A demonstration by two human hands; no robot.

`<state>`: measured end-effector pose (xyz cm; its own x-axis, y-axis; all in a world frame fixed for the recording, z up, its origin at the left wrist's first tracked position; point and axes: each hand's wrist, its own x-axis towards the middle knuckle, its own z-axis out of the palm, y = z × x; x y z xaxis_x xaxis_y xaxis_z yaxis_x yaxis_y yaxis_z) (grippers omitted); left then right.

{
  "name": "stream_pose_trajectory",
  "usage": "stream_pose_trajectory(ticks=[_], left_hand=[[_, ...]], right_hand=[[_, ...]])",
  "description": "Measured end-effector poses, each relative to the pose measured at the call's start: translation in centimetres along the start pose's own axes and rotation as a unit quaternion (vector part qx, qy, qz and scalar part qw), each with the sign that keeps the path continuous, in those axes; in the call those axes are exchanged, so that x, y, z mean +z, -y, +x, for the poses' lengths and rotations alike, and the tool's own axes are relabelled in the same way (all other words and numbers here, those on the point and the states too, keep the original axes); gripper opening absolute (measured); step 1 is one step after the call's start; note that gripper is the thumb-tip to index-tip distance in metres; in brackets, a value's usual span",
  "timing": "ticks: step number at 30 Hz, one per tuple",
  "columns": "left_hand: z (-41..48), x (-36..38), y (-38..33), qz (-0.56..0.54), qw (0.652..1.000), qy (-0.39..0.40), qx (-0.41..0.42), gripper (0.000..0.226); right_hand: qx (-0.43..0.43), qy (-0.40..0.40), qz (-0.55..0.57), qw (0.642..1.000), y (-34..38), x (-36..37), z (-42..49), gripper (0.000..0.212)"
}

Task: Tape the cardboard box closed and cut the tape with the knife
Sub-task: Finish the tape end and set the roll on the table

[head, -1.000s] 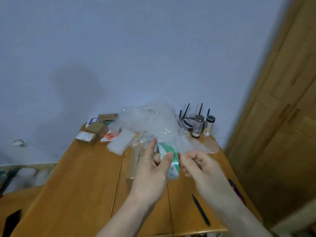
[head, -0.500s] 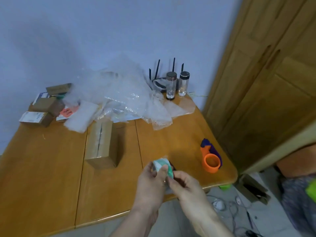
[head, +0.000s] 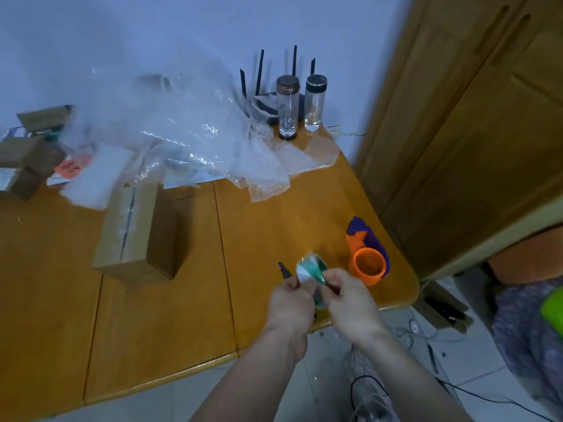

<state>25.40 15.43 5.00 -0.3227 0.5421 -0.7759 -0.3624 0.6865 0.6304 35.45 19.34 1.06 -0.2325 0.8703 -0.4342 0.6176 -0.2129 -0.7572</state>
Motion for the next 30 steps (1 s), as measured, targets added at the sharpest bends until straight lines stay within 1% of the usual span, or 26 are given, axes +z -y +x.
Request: stream_pose_trajectory(ticks=[5, 7, 10, 14, 19, 26, 30], left_hand=[[2.5, 1.9, 0.5, -0.026, 0.999, -0.010, -0.026, 0.025], [2.9, 2.3, 0.3, -0.027, 0.999, -0.018, -0.024, 0.029], [3.7, 2.8, 0.3, -0.025, 0.999, -0.033, -0.021, 0.038], [4.3, 3.5, 0.5, -0.036, 0.999, -0.032, -0.015, 0.039], [4.6, 3.8, 0.6, -0.010, 1.000, -0.026, -0.007, 0.043], [5.0, 3.6, 1.2, 0.004, 1.000, -0.030, 0.001, 0.042], [5.1, 3.7, 1.3, 0.000, 1.000, -0.026, 0.001, 0.043]], right_hand=[[-0.030, -0.007, -0.112, 0.993, -1.0, -0.3, 2.5, 0.029], [-0.061, -0.016, -0.168, 0.984, -1.6, -0.3, 3.3, 0.031], [-0.119, -0.039, -0.262, 0.957, -2.6, -0.1, 4.5, 0.025], [-0.171, -0.048, -0.363, 0.915, -4.0, 0.4, 5.5, 0.023], [-0.196, -0.054, -0.405, 0.891, -5.7, 1.5, 5.8, 0.021], [-0.218, -0.069, -0.409, 0.884, -6.8, 2.3, 5.9, 0.027], [-0.223, -0.068, -0.409, 0.882, -7.2, 2.7, 6.1, 0.025]])
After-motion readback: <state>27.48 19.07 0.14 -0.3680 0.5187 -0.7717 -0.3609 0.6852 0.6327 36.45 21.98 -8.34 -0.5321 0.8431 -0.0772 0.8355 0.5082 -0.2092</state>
